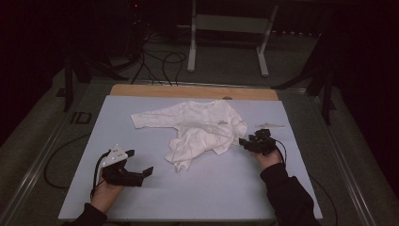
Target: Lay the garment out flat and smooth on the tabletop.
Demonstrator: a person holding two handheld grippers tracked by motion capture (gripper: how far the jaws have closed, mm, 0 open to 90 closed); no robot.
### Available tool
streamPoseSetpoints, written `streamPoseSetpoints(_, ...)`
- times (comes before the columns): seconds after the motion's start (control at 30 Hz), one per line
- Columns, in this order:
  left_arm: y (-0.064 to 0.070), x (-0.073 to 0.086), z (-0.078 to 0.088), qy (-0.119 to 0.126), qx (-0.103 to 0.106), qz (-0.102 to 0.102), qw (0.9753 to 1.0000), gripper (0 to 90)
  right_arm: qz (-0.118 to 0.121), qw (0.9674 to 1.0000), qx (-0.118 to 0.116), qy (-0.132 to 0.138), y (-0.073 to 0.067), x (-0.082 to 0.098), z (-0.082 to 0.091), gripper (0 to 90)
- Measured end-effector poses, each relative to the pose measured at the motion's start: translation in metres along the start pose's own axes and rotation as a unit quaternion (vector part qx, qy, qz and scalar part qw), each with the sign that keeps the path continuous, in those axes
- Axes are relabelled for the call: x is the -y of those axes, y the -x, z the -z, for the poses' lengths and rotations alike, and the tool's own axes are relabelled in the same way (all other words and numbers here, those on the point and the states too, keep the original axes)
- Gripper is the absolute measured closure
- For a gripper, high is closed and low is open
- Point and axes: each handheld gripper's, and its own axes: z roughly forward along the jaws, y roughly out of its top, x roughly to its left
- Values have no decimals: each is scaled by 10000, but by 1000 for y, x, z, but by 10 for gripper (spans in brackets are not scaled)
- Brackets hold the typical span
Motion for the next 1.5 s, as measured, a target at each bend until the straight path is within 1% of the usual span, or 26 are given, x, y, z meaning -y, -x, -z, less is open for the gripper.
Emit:
streamPoseSetpoints(0.03,2,1,1,35,-18,-2,10000,0,-51,10000,41,-20,0,0,-3,459)
streamPoseSetpoints(0.07,4,3,1,68,10,14,10000,0,-113,9999,90,-39,1,1,-7,469)
streamPoseSetpoints(0.1,5,4,1,51,38,-14,10000,0,-177,9998,114,-61,1,1,-10,475)
streamPoseSetpoints(0.17,8,8,1,43,43,-36,10000,0,-153,9995,253,-116,-1,1,-15,477)
streamPoseSetpoints(0.23,9,11,1,61,43,-18,10000,0,-172,9993,311,-131,-3,1,-20,486)
streamPoseSetpoints(0.27,10,13,2,70,43,-5,10000,0,-139,9992,339,-160,-5,2,-23,494)
streamPoseSetpoints(0.3,11,14,2,92,58,18,9999,0,-68,9989,447,-149,-7,2,-23,503)
streamPoseSetpoints(0.33,12,16,3,69,64,21,10000,0,-31,9986,506,-151,-9,1,-24,504)
streamPoseSetpoints(0.47,15,19,4,65,75,38,9999,0,63,9977,651,-162,-15,2,-25,542)
streamPoseSetpoints(0.53,15,20,5,100,85,49,9999,0,96,9980,605,-158,-17,3,-25,557)
streamPoseSetpoints(0.6,15,20,6,109,117,52,9999,0,133,9982,567,-164,-20,4,-25,609)
streamPoseSetpoints(0.63,15,20,6,116,111,70,9998,0,173,9982,549,-167,-21,4,-25,648)
streamPoseSetpoints(0.67,15,20,6,129,115,84,9998,0,185,9984,508,-163,-22,4,-25,710)
streamPoseSetpoints(0.73,15,21,6,135,117,109,9998,0,207,9990,350,-170,-24,4,-25,835)
streamPoseSetpoints(0.77,14,22,6,144,127,128,9997,0,202,9992,304,-180,-25,4,-25,863)
streamPoseSetpoints(0.83,14,22,6,146,140,140,9997,0,278,9988,331,-211,-26,2,-25,880)
streamPoseSetpoints(0.9,13,22,6,160,144,154,9996,0,186,9992,261,-252,-22,1,-23,883)
streamPoseSetpoints(1.0,11,22,7,198,130,183,9996,0,155,9990,342,-262,-14,0,-19,884)
streamPoseSetpoints(1.07,10,23,8,208,107,194,9995,0,156,9986,430,-283,-8,-1,-16,884)
streamPoseSetpoints(1.2,8,23,8,210,106,207,9995,0,-9,9978,606,-272,5,-4,-13,885)
streamPoseSetpoints(1.27,8,23,8,212,107,218,9995,0,7,9969,747,-256,11,-7,-11,885)
streamPoseSetpoints(1.33,7,23,8,205,101,218,9995,0,-70,9963,827,-199,16,-11,-8,885)
streamPoseSetpoints(1.4,7,23,8,195,103,201,9996,0,-70,9957,921,-122,21,-16,-4,885)
streamPoseSetpoints(1.5,7,23,8,208,112,214,9995,0,-152,9953,959,50,24,-27,3,885)
